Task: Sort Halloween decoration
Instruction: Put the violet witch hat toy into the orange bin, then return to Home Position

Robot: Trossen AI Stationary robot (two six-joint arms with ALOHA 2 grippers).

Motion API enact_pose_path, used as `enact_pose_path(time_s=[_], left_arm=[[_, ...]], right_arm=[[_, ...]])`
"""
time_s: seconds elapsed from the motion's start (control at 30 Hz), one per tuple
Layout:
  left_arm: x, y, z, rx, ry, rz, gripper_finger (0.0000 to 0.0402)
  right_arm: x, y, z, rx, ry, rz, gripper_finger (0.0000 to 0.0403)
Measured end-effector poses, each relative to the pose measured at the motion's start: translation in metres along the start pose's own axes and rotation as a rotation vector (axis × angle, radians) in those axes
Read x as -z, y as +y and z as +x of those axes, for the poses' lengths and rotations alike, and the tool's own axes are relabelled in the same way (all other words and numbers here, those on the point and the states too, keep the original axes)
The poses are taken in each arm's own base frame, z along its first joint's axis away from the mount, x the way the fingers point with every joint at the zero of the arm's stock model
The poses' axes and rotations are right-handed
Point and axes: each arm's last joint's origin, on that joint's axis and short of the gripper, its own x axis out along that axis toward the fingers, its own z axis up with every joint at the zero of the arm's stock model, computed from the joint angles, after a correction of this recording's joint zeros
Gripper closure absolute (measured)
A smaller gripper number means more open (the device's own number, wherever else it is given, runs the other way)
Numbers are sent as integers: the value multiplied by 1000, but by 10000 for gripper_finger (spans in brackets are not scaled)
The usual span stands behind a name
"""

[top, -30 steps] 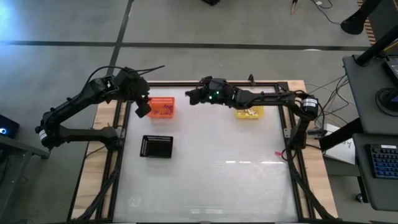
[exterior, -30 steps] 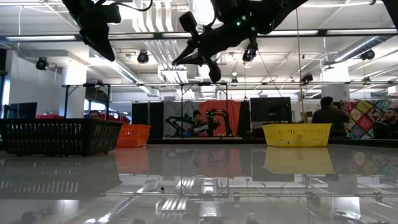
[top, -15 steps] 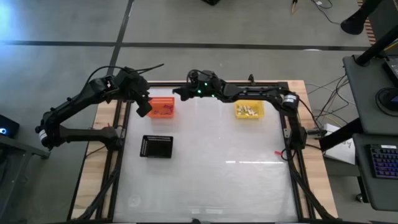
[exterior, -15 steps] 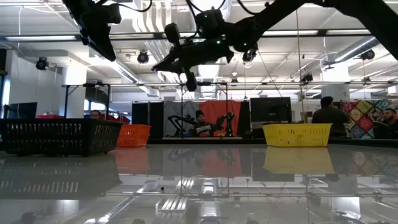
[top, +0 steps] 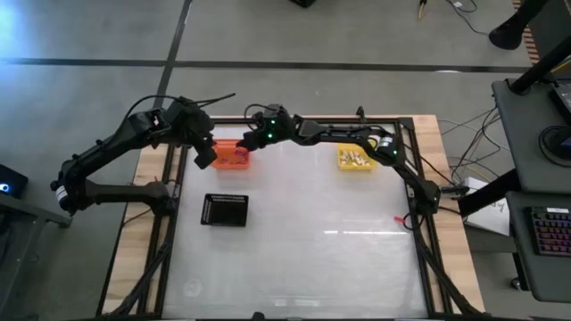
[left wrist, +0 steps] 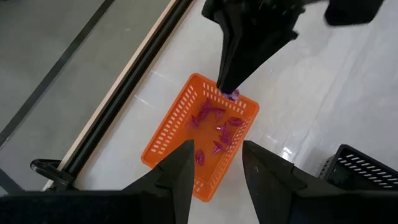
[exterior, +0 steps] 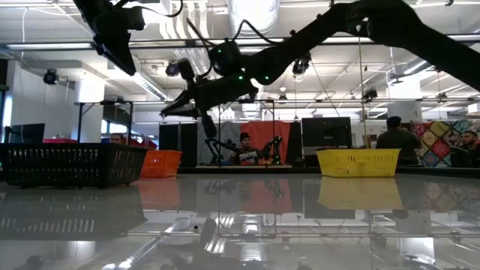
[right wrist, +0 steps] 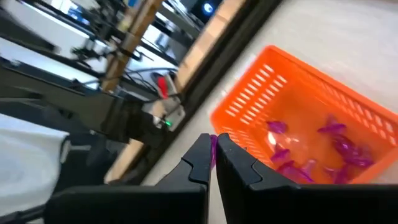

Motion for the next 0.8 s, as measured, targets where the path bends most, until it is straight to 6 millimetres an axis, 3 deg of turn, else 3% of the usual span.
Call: enact_pose_path(time_s=[0.4, 0.8], left_arm=[[1, 0, 0, 1, 5, 1, 283], [1, 0, 0, 2, 7, 9, 283]], right_arm=[[-8, 3, 14, 57, 70, -58, 386], [-6, -5, 17, 68, 79, -43, 292]])
